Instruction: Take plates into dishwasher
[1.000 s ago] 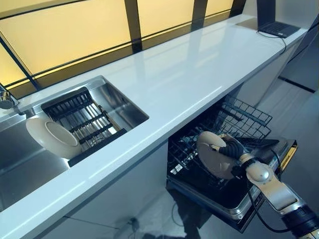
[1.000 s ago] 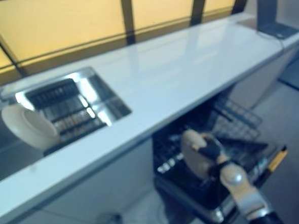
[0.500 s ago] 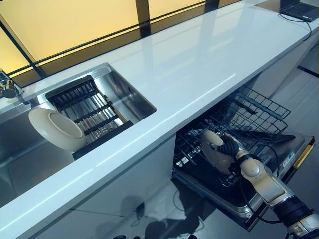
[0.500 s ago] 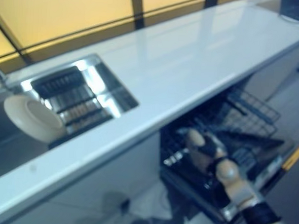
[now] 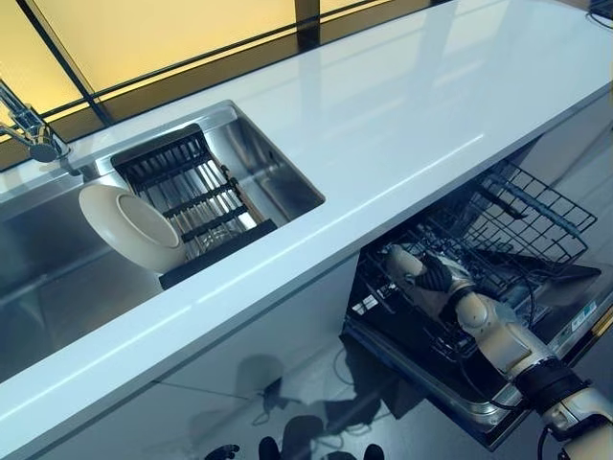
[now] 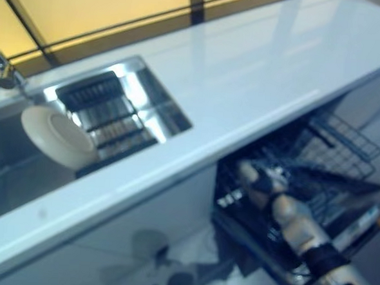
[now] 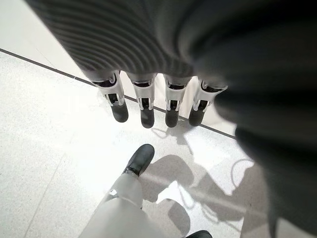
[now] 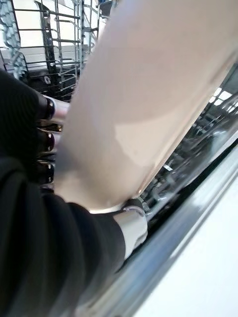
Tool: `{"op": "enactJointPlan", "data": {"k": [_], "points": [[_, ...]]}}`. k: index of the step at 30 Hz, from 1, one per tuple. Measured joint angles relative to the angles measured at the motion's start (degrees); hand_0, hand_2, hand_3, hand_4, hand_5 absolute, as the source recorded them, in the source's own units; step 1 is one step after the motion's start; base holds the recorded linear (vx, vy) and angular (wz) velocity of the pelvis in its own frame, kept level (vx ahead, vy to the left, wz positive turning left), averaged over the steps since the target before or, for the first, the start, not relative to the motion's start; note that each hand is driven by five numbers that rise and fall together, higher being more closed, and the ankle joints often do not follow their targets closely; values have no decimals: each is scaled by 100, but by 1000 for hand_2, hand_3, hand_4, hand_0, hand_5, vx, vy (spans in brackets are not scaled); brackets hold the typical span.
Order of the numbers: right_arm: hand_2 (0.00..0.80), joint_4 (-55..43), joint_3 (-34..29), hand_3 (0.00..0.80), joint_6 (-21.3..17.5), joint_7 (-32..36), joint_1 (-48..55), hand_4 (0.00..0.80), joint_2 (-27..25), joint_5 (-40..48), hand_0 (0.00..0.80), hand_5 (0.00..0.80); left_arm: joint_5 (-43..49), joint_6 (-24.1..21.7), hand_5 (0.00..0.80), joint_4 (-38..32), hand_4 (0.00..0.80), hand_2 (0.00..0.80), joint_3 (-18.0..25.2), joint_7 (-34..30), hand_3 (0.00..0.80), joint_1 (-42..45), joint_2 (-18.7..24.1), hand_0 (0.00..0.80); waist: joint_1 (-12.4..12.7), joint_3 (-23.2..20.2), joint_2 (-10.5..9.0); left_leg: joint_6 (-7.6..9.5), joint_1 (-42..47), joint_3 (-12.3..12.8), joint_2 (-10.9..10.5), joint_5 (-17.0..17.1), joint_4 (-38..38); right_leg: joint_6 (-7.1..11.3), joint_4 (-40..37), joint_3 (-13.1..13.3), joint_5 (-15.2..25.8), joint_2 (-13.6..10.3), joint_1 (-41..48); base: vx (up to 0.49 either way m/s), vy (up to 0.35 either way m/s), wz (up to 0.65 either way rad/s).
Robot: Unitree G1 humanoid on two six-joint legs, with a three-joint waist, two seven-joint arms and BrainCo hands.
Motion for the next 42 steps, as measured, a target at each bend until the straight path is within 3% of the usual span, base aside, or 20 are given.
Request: {"op": "enactJointPlan", "data": {"k": [13, 42], "points": [[800, 826, 123, 800, -75, 33, -516, 800, 29, 0, 800, 800, -4, 115, 0, -209, 0, 0, -224, -40, 0, -144, 41, 0, 250, 9, 12, 23, -139, -174, -37, 65, -3, 1, 1, -140, 1, -21, -42, -8, -2, 6], [791, 1438, 153, 791, 265, 397, -654, 791, 202, 180, 791, 791, 0, 258, 0, -264, 0, 0, -221, -51, 0, -213, 147, 0, 240, 21, -145, 49, -46, -327, -62, 121, -1, 6, 6, -286, 6, -31, 146, -2, -1, 2]]}}
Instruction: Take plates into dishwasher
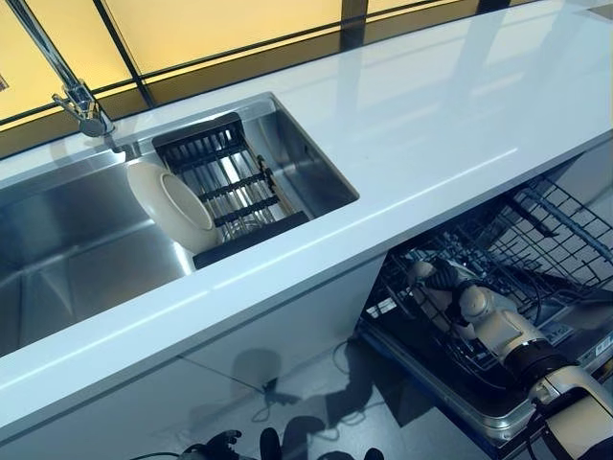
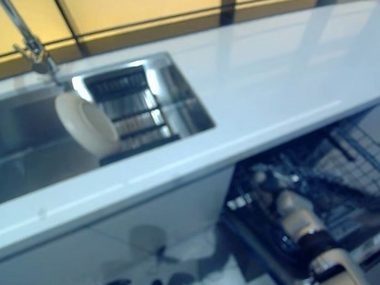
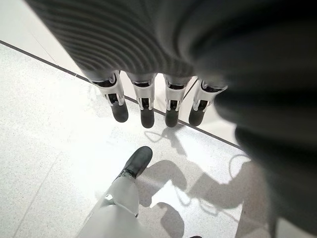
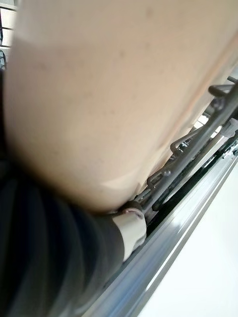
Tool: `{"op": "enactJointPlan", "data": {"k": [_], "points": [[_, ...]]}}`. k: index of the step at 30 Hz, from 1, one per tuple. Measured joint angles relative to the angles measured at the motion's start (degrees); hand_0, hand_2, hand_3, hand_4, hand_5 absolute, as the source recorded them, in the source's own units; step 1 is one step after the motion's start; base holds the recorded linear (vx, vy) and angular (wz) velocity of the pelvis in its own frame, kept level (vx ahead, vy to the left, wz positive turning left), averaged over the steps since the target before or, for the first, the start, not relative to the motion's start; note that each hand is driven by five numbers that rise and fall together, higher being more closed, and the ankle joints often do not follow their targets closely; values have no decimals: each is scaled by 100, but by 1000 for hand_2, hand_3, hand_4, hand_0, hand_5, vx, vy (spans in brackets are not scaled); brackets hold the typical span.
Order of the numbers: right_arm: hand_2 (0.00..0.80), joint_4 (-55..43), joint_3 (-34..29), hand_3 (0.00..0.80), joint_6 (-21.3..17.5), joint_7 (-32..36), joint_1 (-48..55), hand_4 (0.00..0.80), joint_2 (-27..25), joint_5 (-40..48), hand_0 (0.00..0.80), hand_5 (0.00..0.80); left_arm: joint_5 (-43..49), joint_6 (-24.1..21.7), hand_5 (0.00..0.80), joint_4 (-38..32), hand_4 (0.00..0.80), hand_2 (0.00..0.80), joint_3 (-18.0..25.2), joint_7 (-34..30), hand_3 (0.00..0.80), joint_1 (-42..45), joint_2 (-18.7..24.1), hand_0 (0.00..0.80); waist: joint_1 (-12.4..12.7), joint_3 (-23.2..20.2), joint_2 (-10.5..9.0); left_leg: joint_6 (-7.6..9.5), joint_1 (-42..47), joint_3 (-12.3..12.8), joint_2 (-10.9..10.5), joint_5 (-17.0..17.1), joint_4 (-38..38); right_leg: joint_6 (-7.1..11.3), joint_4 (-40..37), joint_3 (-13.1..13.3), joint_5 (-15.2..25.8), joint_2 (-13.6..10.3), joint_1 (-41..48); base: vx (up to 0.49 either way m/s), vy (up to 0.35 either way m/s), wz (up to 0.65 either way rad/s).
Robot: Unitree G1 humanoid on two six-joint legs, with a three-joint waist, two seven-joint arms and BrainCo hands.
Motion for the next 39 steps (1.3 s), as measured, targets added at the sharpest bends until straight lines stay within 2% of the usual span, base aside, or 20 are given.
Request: {"op": "enactJointPlan", "data": {"k": [3, 5, 6, 7, 8, 15, 22, 27, 34, 39], "points": [[781, 4, -1, 781, 3, 28, 36, 781, 7, 0, 781, 781, 1, 28, 0, -19, 0, 0, 3, -1, 0, -1, 14, 0, -3, -2, -41, 0, 49, 0, 0, 0, -2, 0, 0, 0, 0, 0, 48, 0, 0, 0], [687, 4, -8, 687, 4, 45, 66, 687, 9, 0, 687, 687, 2, 36, 0, -24, 0, 0, 5, -1, 0, -1, 20, 0, -6, -17, -75, 0, 57, 0, 0, 0, -1, 0, 0, 0, 0, 0, 58, 0, 0, 0], [580, 4, -18, 580, 4, 73, 74, 580, 9, -1, 580, 580, 3, 45, 0, -27, 0, 0, 6, 0, 0, -2, 23, 0, -7, -18, -93, 0, 63, 0, 0, 0, 0, 0, 0, 1, 0, 0, 64, 0, 0, 0], [417, 2, -30, 417, 4, 88, 117, 417, 9, -2, 417, 417, 5, 80, 0, -28, 0, 0, 6, -1, 0, -2, 23, 0, -7, -32, -121, 2, 70, -1, 0, 2, 0, 0, 0, 5, 0, 1, 73, 0, 0, 0], [0, 1, -50, 0, 4, 98, 167, 0, 15, -1, 0, 0, 7, 87, 0, -28, 0, 0, 7, -1, 0, 8, 29, 0, -4, -43, -141, 1, 83, -1, 0, 2, 0, 0, 0, 6, 0, 1, 88, 0, 0, 0], [0, -45, -211, 0, 3, 133, 446, 0, 30, 2, 0, 0, 15, 86, 0, -27, 0, 0, 18, 0, 0, 33, 82, 0, -14, -91, -232, 2, 166, 3, 0, 2, -2, 1, 0, 12, 0, 1, 160, 0, 0, 0], [0, -536, -503, 0, 9, 129, 709, 0, 26, 55, 0, 0, 27, 95, 0, -27, 0, 0, 145, -1, 0, 132, 92, 0, -31, -149, -335, 1, 257, 19, 1, 0, -5, 4, -1, 27, 2, 1, 239, 0, 0, 0], [0, -898, -883, 0, 5, 120, 995, 0, 23, 163, 0, 0, 67, 90, 0, -9, 0, 0, 252, 1, 0, 256, 120, 0, -145, -208, -434, 1, 303, 32, 2, 0, -5, 5, -1, 36, 2, 1, 286, 2, -2, -1], [0, -1140, -1532, 0, 38, -168, 1600, 0, -16, 412, 0, 0, 71, 79, 0, 50, 0, 0, 476, 5, 0, 456, 111, 0, -174, -350, -583, -16, 412, 149, 40, -15, -7, -2, -1, 182, 9, 30, 318, 8, -6, -8], [0, -1174, -1873, 0, 87, -324, 2086, 0, -21, 613, 0, 0, 73, 34, 0, 119, 0, 0, 513, 5, 0, 603, 110, 0, -199, -530, -598, -38, 483, 237, 62, -36, -11, -3, -1, 274, 13, 42, 336, 33, 11, -10]]}}
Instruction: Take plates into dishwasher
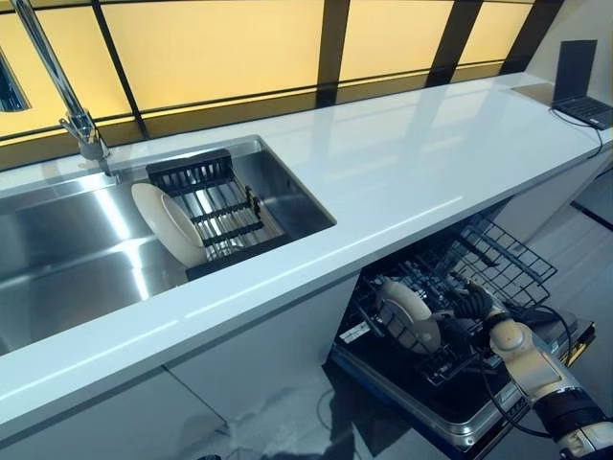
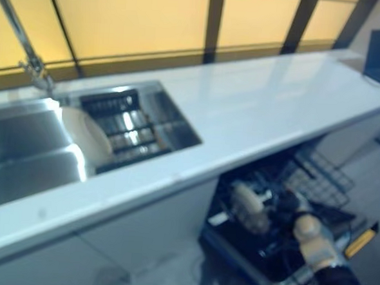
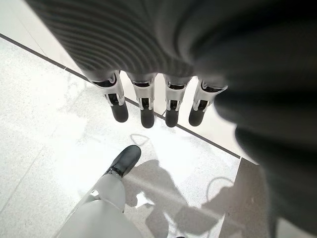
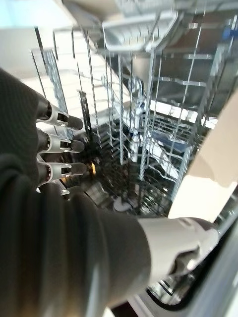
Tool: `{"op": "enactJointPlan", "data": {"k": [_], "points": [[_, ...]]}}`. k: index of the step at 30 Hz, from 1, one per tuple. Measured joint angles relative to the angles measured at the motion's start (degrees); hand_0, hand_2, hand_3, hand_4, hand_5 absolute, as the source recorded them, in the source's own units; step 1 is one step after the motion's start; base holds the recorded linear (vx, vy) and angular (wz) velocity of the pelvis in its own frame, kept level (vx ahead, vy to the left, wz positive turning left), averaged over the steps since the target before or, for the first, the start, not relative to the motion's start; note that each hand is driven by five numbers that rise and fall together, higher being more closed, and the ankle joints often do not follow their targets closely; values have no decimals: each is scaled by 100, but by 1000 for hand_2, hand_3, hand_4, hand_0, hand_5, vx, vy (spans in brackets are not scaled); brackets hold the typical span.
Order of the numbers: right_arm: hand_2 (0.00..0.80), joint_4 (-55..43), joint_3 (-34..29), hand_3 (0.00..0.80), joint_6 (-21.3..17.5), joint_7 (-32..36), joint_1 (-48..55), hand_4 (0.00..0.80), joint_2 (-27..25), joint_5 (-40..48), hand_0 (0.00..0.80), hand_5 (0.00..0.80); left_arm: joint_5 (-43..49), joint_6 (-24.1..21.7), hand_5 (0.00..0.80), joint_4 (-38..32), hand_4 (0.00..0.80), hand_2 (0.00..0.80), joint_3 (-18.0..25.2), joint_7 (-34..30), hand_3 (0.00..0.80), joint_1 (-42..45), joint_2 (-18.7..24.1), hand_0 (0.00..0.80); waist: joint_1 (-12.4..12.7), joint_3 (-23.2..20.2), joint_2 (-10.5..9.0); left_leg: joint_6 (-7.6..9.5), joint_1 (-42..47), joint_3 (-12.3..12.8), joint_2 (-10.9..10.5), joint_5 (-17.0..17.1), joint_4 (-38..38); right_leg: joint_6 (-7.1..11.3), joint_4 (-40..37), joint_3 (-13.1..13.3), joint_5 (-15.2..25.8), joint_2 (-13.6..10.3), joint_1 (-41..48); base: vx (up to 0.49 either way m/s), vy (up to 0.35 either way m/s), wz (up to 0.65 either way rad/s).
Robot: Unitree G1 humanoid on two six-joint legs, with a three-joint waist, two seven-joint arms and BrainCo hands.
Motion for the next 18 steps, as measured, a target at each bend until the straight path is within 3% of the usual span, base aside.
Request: {"op": "enactJointPlan", "data": {"k": [5, 10, 13, 18], "points": [[0, 132, -610, 0, 122, -267, 578, 0, -36, 586, 0, 0, 0, -117, 0, 196, 0, 0, 196, 2, 0, 254, -38, 0, -124, -139, -7, -25, 191, 146, 30, -50, -6, 25, -1, 146, -19, 18, 105, 98, 48, -13], [0, 530, -1410, 0, 119, -687, 1141, 0, -439, 1500, 0, 0, -3, -249, 0, 291, 0, 0, 250, 28, 0, 629, -50, 0, -284, -391, -4, 9, 336, 254, 23, -143, -9, 32, -1, 225, -29, -8, 196, 188, 105, -11], [0, 470, -1879, 0, -195, -1095, 1173, 0, -805, 1583, 0, 0, -8, -292, 0, 434, 0, 0, 253, 69, 0, 723, -111, 0, -337, -456, -15, 3, 478, 335, 22, -185, -26, 48, 1, 291, -57, -51, 330, 161, 157, -9], [0, -920, -2202, 0, -1032, -1613, 1180, 0, -1159, 1755, 0, 0, -16, -303, 0, 456, 0, 0, 412, 123, 0, 771, -137, 0, -412, -732, -79, 59, 472, 346, -48, -210, 27, 109, 222, 316, -171, -145, 191, 195, 259, 1]]}}
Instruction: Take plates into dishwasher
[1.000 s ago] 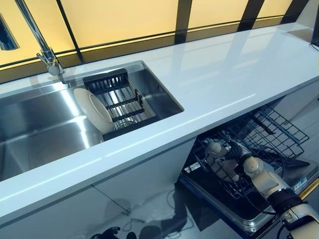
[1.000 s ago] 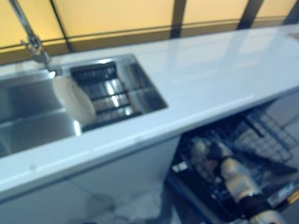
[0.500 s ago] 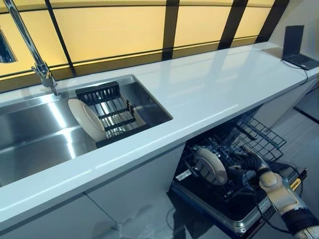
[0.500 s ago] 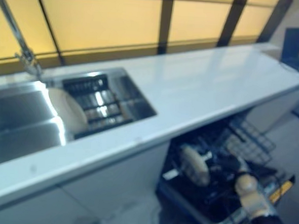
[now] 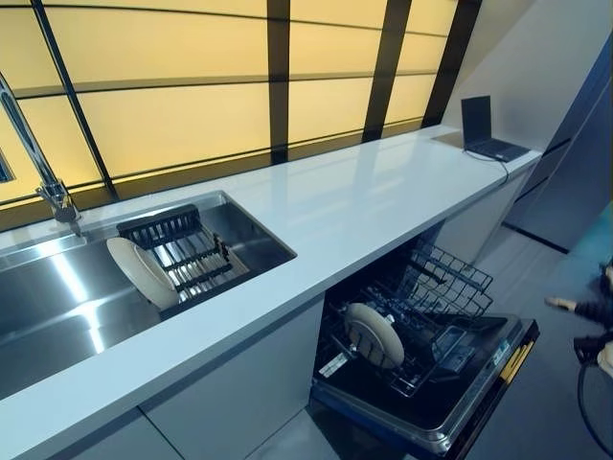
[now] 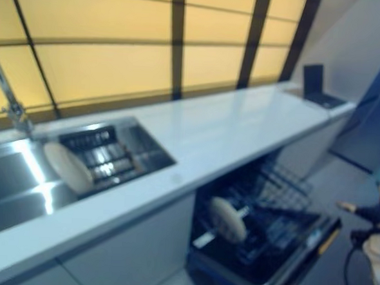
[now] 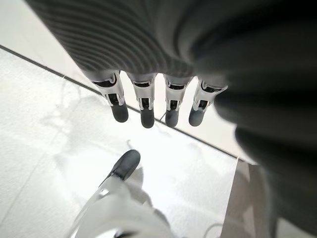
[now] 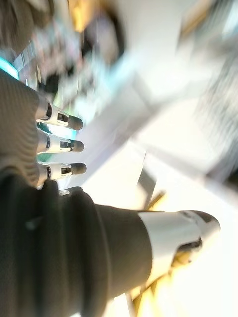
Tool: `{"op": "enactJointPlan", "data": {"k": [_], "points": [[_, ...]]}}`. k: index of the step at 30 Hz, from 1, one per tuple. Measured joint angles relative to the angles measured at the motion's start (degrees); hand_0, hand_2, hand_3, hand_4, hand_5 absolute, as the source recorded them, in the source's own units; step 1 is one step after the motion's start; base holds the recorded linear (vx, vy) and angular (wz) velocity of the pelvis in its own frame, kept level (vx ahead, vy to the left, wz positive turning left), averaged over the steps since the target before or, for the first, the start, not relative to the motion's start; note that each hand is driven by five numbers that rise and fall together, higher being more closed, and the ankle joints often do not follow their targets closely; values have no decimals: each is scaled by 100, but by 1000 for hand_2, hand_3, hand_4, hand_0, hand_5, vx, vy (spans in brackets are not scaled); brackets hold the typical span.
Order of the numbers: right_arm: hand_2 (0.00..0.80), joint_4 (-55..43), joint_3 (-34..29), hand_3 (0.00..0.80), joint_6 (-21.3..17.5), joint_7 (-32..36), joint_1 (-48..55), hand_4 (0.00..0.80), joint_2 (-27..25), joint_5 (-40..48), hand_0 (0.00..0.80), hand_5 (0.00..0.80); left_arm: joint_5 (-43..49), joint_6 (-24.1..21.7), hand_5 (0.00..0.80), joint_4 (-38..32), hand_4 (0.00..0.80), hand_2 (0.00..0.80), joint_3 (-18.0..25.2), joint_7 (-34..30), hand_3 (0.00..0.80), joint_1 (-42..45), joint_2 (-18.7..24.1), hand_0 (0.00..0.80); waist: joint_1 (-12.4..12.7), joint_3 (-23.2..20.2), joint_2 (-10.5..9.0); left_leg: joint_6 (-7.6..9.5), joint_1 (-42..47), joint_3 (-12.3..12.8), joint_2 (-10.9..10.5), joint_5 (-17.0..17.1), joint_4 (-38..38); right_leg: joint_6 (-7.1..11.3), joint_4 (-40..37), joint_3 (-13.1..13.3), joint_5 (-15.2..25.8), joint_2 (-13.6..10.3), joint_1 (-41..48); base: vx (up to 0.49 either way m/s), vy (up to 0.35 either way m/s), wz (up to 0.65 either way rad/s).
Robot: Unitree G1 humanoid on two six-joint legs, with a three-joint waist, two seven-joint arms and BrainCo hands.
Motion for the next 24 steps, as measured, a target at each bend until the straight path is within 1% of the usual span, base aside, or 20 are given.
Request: {"op": "enactJointPlan", "data": {"k": [1, 2, 3, 4, 5, 6, 7, 8, 9, 11, 12, 13, 15, 16, 18, 20, 21, 22, 23, 24], "points": [[0, -374, -35, 0, -331, -72, -3, 0, -56, 113, 0, 0, 2, 0, 0, 15, 0, 0, -20, -2, 0, -56, -21, 0, 11, -45, -62, 171, -2, 6, -158, -110, 95, 105, 300, -6, -152, -153, -99, 207, 353, 10], [0, -474, -68, 0, -449, -77, -2, 0, -56, 113, 0, 0, 2, -6, 0, 51, 0, 0, -20, -4, 0, -89, -44, 0, 15, -65, -93, 311, -24, 32, -286, -205, 233, 196, 428, -8, -234, -264, -143, 215, 362, 18], [0, -629, -119, 0, -600, -85, -3, 0, -115, 113, 0, 0, 2, -2, 0, 110, 0, 0, -56, -9, 0, -144, -128, 0, -4, -113, -89, 659, -33, 137, -566, -512, 439, 351, 801, -10, -305, -444, -237, 254, 363, 24], [0, -814, -100, 0, -812, -116, -9, 0, -169, 106, 0, 0, 4, -4, 0, 139, 0, 0, -77, -11, 0, -215, -256, 0, 7, -164, 132, 685, -192, 23, -524, -739, 630, 520, 1924, 109, -271, -527, -803, 209, 276, 26], [0, -879, -67, 0, -850, -109, -5, 0, -164, 106, 0, 0, 4, -8, 0, 140, 0, 0, -101, -7, 0, -190, -263, 0, -2, -187, 204, 719, -192, -27, -497, -736, 612, 540, 2310, 137, -182, -557, -987, 215, 235, 40], [0, -999, -26, 0, -960, -71, -4, 0, -176, 102, 0, 0, 4, -9, 0, 144, 0, 0, -226, 4, 0, -214, -213, 0, -38, -199, 259, 791, -158, -154, -502, -737, 591, 524, 3140, 275, -9, -646, -1345, 189, 85, 56], [0, -1078, 101, 0, -1130, -40, -49, 0, -192, 98, 0, 0, 4, -7, 0, 144, 0, 0, -271, 29, 0, -230, -126, 0, -6, -209, 259, 860, -42, -284, -553, -741, 539, 557, 3964, 424, -23, -707, -1668, 227, 52, 57], [0, -1080, 189, 0, -1153, 5, -134, 0, -200, 97, 0, 0, 1, 3, 0, 151, 0, 0, -268, 58, 0, -192, -100, 0, -6, -223, 252, 887, 5, -313, -557, -725, 492, 554, 4044, 491, -24, -722, -1691, 296, -70, 56], [0, -1132, 429, 0, -1167, 110, -433, 0, -290, 81, 0, 0, 2, 35, 0, 182, 0, 0, -259, 112, 0, -135, -19, 0, 1, -277, 220, 945, 20, -564, -636, -680, 382, 584, 3723, 577, -153, -629, -1710, 307, -147, 47], [0, -1212, 596, 0, -1164, 222, -736, 0, -403, 53, 0, 0, 4, 75, 0, 270, 0, 0, -220, 121, 0, -170, 45, 0, -12, -285, 205, 947, 3, -848, -691, -557, 305, 558, 2842, 620, -244, -519, -1561, 289, -164, 72], [0, -1264, 612, 0, -1160, 313, -936, 0, -489, 36, 0, 0, 8, 123, 0, 388, 0, 0, -192, 120, 0, -250, 79, 0, -45, -310, 164, 950, 24, -1109, -760, -517, 198, 566, 1962, 648, -241, -436, -1382, 225, -120, 81], [0, -1267, 648, 0, -1156, 341, -1032, 0, -523, 36, 0, 0, 14, 128, 0, 421, 0, 0, -162, 120, 0, -263, 93, 0, -9, -319, 149, 942, 41, -1230, -789, -510, 168, 565, 1597, 684, -238, -379, -1321, 320, -151, 93], [0, -1289, 734, 0, -1140, 447, -1169, 0, -614, 35, 0, 0, 24, 145, 0, 467, 0, 0, -109, 118, 0, -272, 147, 0, -21, -347, 102, 962, 140, -1680, -851, -437, 9, 618, 606, 978, -192, -159, -1120, 281, -132, 114], [0, -1317, 797, 0, -1047, 538, -1246, 0, -617, 33, 0, 0, 69, 203, 0, 553, 0, 0, -54, 121, 0, -297, 133, 0, -51, -353, 90, 957, 207, -2049, -854, -451, -24, 666, 150, 1174, -97, 10, -1047, 265, -173, 157], [0, -1408, 831, 0, -923, 660, -1295, 0, -619, 29, 0, 0, 193, 250, 0, 599, 0, 0, -45, 123, 0, -274, 121, 0, -58, -365, 33, 881, 315, -2514, -935, -467, -25, 636, -157, 1173, 154, 110, -1025, 192, -219, 143], [0, -1464, 1059, 0, -837, 765, -1533, 0, -624, 29, 0, 0, 236, 308, 0, 614, 0, 0, 10, 110, 0, -188, 151, 0, -21, -448, -165, 757, 405, -2921, -1105, -538, -27, 594, -242, 1271, 301, 52, -933, 104, -225, 109], [0, -1475, 1102, 0, -823, 792, -1570, 0, -630, 28, 0, 0, 236, 330, 0, 618, 0, 0, 12, 110, 0, -185, 166, 0, -42, -477, -219, 729, 426, -2959, -1150, -562, -25, 591, -243, 1313, 299, 14, -888, 86, -208, 106], [0, -1464, 1256, 0, -794, 855, -1722, 0, -610, 28, 0, 0, 222, 354, 0, 635, 0, 0, 53, 112, 0, -179, 188, 0, 20, -533, -310, 656, 460, -2944, -1216, -607, -20, 360, -229, 1292, 592, -60, -798, 81, -167, 112], [0, -1464, 1520, 0, -751, 959, -1951, 0, -600, 22, 0, 0, 200, 355, 0, 640, 0, 0, 92, 102, 0, -180, 145, 0, 17, -539, -225, 532, 515, -2711, -1090, -683, -21, -32, -246, 1195, 758, 24, -666, 71, -115, 102], [0, -1472, 1770, 0, -735, 1043, -2155, 0, -601, -13, 0, 0, 190, 357, 0, 631, 0, 0, 120, 94, 0, -169, 96, 0, 116, -553, -91, 431, 524, -2510, -936, -748, -18, -108, -252, 1121, 713, 144, -639, 68, -121, 63]]}}
